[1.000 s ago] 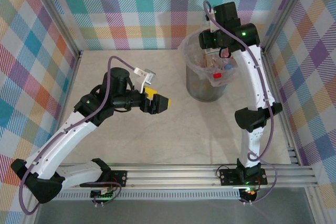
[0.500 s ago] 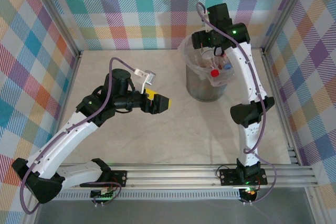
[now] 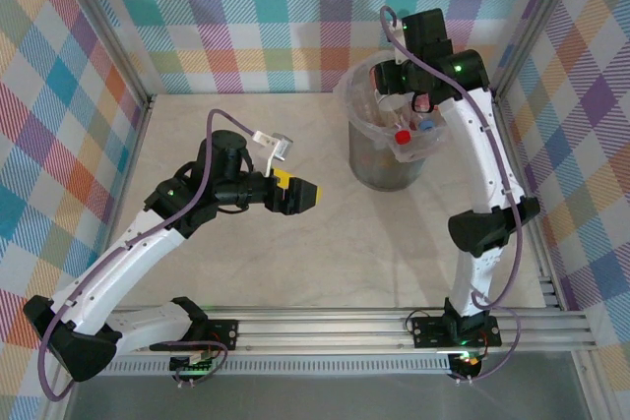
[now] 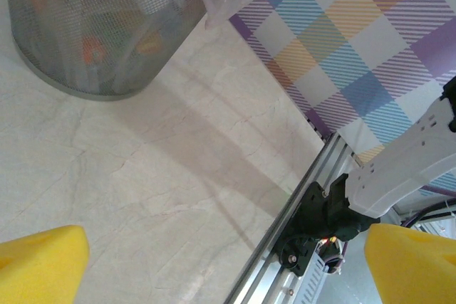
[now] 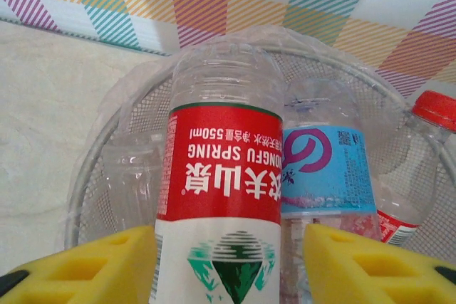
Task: Put the plastic bottles in the bin
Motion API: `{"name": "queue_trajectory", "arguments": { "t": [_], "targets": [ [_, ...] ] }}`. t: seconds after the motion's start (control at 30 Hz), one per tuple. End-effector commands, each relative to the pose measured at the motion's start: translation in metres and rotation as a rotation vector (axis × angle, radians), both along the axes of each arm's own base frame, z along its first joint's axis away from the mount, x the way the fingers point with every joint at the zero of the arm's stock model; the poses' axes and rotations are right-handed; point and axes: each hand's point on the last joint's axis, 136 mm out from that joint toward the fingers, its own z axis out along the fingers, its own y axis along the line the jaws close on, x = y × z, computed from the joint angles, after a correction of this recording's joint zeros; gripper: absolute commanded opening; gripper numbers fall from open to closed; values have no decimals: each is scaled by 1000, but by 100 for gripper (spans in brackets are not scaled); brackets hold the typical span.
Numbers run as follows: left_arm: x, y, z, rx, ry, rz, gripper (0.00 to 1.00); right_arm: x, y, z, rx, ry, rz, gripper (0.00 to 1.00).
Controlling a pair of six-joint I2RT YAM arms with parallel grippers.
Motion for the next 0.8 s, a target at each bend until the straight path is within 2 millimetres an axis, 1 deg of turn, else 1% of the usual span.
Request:
{"name": "queue_trajectory", "arguments": {
  "t": [0.0, 0.1, 0.23, 0.43, 0.6, 0.67, 0.77],
  "targets": [
    [-7, -4, 9, -31, -26, -27, 99, 6, 4, -6, -8, -4, 1, 56],
    [-8, -3, 9, -30, -23, -27, 99, 15, 4, -22, -35, 20, -12, 52],
    [-10, -1, 9, -28, -27, -25, 99, 26, 8, -40, -56, 47, -15, 50],
    [-11, 0, 9, -25, -29, -22, 99, 38, 1, -57, -119, 65, -57, 43],
    [-11, 0, 8, -25, -28, -23, 99, 43, 1, -71, -138, 86, -55, 41],
    [-11, 0, 7, -24, -25, -24, 99, 44, 2, -72, -136, 86, -59, 41],
    [-11, 1, 6, -21, -25, -22, 99, 45, 3, -60, -113, 56, -60, 44]
  ]
}}
